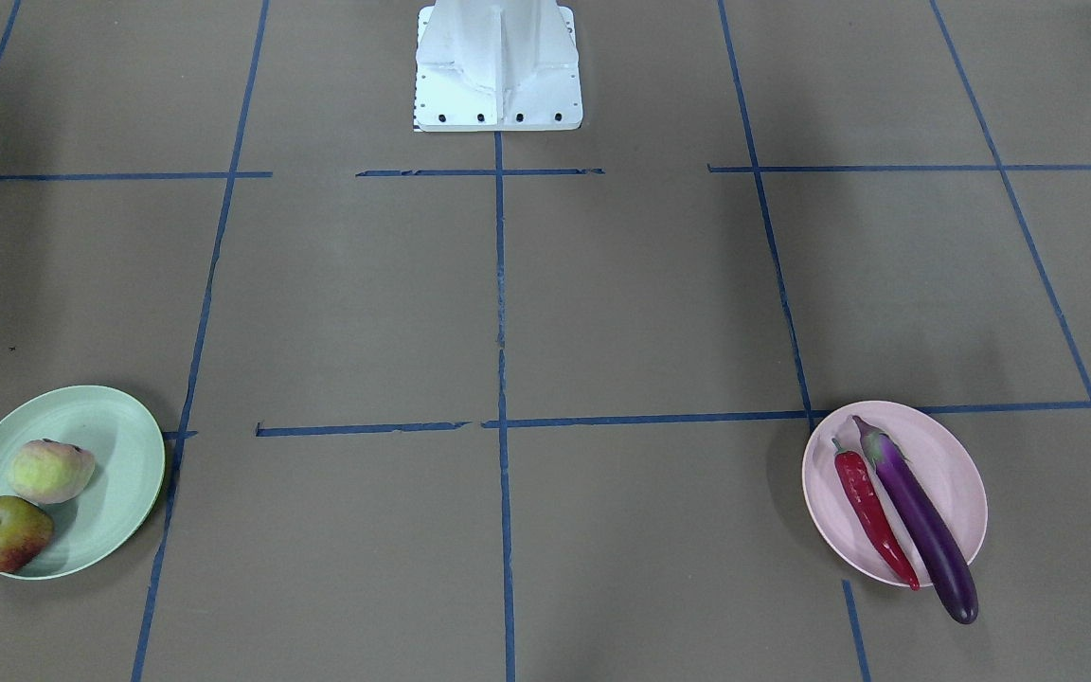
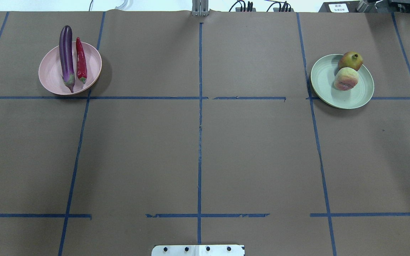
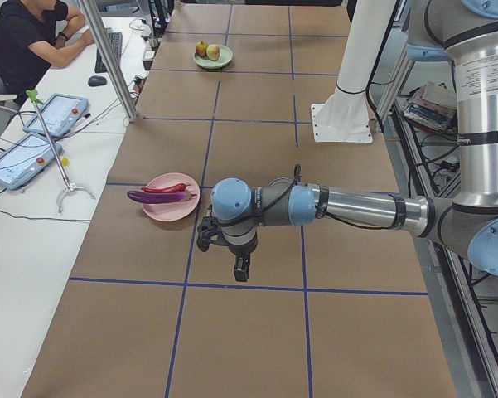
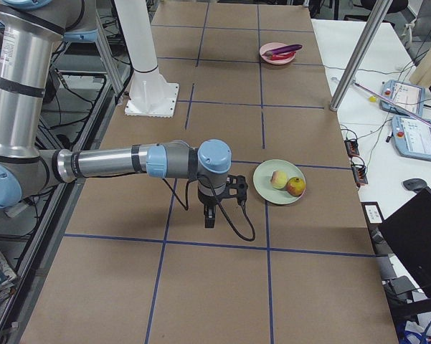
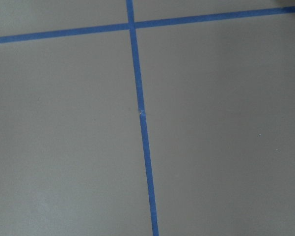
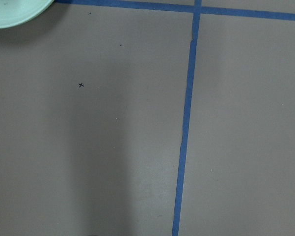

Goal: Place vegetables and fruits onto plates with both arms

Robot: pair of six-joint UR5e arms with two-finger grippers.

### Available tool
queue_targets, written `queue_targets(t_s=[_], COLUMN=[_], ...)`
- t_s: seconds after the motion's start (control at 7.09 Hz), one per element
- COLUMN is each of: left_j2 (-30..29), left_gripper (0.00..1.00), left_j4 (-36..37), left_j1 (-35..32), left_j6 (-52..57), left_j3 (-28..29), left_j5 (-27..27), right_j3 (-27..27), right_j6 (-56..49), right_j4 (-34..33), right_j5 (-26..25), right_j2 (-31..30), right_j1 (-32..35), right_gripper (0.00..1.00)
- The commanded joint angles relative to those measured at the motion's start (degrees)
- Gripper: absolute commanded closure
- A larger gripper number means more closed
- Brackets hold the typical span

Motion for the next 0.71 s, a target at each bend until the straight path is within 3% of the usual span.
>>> queue_targets(t_s=[0.0,0.56], left_j2=[-0.22,-0.31], left_gripper=[0.0,0.0], left_j4=[0.0,0.0], left_j1=[-0.11,-0.02], left_j6=[0.3,-0.04], left_j3=[-0.2,0.5], left_j5=[0.01,0.19], right_j3=[0.11,0.11], right_j6=[-0.04,0.13], right_j4=[0.0,0.0], right_j5=[0.0,0.0], right_j2=[0.0,0.18], right_j1=[0.01,-0.07], right_gripper=[0.0,0.0])
